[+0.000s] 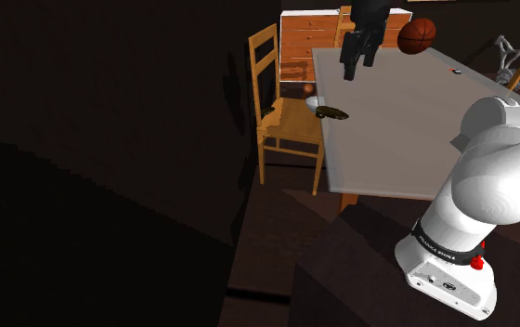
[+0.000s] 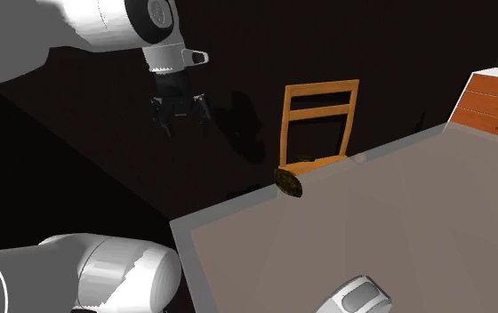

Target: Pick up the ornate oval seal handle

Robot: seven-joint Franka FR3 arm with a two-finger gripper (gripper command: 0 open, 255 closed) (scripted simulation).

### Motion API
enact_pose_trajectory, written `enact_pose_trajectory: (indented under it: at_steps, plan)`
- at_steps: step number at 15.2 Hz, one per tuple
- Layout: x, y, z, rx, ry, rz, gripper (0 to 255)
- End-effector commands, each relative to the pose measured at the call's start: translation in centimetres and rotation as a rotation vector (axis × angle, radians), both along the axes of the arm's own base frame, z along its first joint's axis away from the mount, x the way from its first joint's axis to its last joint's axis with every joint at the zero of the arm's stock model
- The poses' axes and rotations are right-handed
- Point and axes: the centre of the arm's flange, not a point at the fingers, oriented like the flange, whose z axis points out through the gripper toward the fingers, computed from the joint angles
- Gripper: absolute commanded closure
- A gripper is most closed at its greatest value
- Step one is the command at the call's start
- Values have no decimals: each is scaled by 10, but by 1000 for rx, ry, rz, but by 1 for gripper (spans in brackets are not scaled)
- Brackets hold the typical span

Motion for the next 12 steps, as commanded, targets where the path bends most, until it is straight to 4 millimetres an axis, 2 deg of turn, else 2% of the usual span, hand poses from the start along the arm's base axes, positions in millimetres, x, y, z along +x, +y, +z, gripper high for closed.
enact_pose_trajectory:
  at_steps: [1,6,12]
  plan:
    - [0,0,0,0,0,0,0]
    - [15,-56,-36,33,-28,109,0]
    - [42,-120,-81,73,-62,239,0]
